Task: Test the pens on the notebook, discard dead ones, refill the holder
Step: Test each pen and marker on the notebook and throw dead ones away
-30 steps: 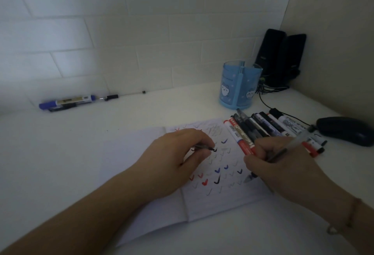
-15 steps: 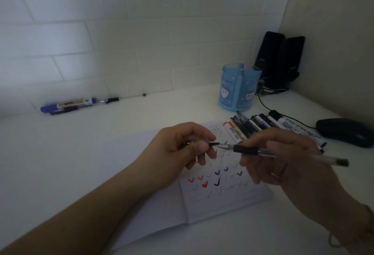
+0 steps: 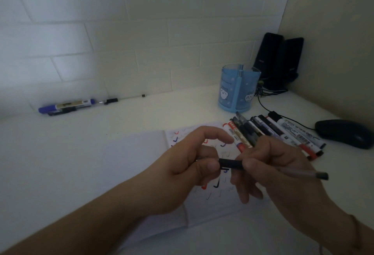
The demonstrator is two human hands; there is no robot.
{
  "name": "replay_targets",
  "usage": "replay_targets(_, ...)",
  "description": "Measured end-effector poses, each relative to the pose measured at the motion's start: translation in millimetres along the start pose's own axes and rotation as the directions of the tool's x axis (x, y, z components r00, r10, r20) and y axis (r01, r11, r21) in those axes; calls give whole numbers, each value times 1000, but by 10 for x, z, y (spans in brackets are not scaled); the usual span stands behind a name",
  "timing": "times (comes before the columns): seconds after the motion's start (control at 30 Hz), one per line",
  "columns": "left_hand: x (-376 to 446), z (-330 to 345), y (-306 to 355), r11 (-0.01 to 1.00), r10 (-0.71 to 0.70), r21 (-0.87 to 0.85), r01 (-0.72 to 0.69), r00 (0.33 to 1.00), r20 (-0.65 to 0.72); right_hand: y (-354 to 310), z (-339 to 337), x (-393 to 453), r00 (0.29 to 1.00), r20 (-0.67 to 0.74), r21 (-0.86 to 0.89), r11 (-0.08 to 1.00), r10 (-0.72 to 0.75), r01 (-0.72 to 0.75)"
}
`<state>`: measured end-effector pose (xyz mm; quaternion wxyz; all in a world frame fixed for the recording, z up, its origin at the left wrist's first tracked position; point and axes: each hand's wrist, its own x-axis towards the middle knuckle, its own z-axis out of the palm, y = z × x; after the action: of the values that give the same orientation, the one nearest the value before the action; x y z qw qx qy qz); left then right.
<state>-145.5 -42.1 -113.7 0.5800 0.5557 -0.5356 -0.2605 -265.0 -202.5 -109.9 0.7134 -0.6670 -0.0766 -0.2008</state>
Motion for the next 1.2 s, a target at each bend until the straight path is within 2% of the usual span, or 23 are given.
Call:
replay_targets(0.17,-18,13,-17,999,22,33,-22,1000,-10,5,86,-22,993,7,-75,991,-114,114)
replay_targets(0.23,19,-22,-12,999,22,38,-20,999,-33,-12,109,-8,990,-3,-158,977,-143,141)
replay_targets(0.3,88,-107,20,991,35,134,-24,996,-87,-51,115,21,990,-49,-206,972,-129,116)
replay_targets(0.37,138,-261,49,953,72,304,-6,976,-205,-86,88,15,992,-64,-231,969,-108,91)
replay_targets(0.47,125,-622,11,824,123,541,170,878,-463,-121,4,14,998,-11,-262,963,-58,54)
replay_targets(0.53,89,-917,-61,706,111,595,383,770,-628,-139,-80,48,999,-29,-47,998,31,-32)
replay_targets(0.6,41,-1194,-139,605,54,563,563,677,-734,-160,-141,106,984,-158,100,993,82,-67)
replay_targets(0.63,27,-1309,-180,541,20,557,630,652,-758,-144,-195,127,961,-269,-11,998,63,-69)
replay_targets(0.67,19,-1391,-219,452,-19,564,692,639,-769,-111,-272,144,936,-352,-253,963,2,-97)
replay_targets(0.7,16,-1444,-253,341,-56,581,739,633,-772,-67,-360,161,927,-364,-549,825,-93,-133)
replay_targets(0.73,16,-1480,-288,224,-72,614,757,641,-764,-26,-431,180,932,-319,-773,616,-172,-151)
replay_targets(0.77,11,-1525,-332,120,-67,660,742,669,-740,6,-488,194,939,-278,-882,440,-200,-167)
replay_targets(0.8,-2,-1584,-368,36,-51,708,706,708,-704,33,-538,198,946,-276,-920,332,-171,-208)
replay_targets(0.83,-22,-1661,-388,-27,-37,737,675,736,-676,67,-578,197,949,-291,-932,261,-120,-252)
replay_targets(0.9,-114,-1891,-433,-81,-34,731,678,731,-682,125,-609,186,955,-291,-954,100,-61,-284)
replay_targets(0.93,-176,-2009,-453,-91,-44,709,700,708,-705,137,-605,177,956,-292,-956,43,-39,-290)
replay_targets(1.03,-328,-2284,-496,-134,-92,631,764,625,-776,146,-591,163,949,-313,-950,4,41,-313)
replay_targets(1.2,-373,-2501,-510,-177,-110,628,758,619,-778,130,-586,173,953,-299,-954,-29,51,-297)
